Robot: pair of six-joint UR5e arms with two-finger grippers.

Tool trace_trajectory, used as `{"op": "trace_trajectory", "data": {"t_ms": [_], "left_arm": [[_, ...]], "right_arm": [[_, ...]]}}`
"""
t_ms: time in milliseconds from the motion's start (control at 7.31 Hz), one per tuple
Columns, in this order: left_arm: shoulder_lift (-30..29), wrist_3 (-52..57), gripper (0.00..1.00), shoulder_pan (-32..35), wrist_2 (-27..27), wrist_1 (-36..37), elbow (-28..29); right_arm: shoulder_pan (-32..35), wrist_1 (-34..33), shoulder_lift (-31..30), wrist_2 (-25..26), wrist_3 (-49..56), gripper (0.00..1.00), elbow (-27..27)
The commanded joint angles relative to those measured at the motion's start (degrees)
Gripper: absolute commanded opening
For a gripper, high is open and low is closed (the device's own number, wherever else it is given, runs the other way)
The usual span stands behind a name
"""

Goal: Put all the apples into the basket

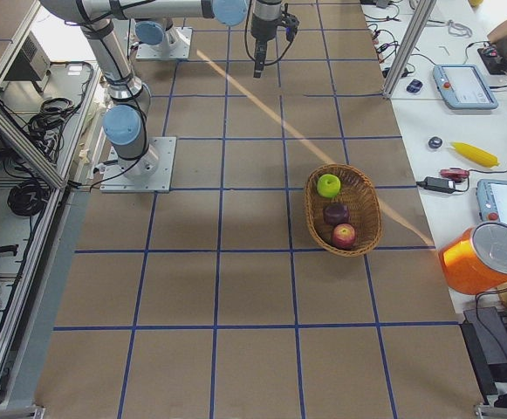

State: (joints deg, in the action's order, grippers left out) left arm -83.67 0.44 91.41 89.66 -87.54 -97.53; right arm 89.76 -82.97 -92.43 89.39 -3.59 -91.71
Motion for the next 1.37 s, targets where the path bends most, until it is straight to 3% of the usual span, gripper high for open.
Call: {"op": "trace_trajectory", "data": {"t_ms": [0, 1232], "left_arm": [[0.00, 0.00, 1.00, 0.00, -0.01, 0.09, -0.03], [0.00, 0.00, 1.00, 0.00, -0.01, 0.00, -0.03]], "right_arm": [[-1.60, 0.26, -1.51, -0.19, 0.60, 1.00, 0.04], [-1.43, -0.27, -2.49, 0.96, 1.04, 1.00, -0.48]]}}
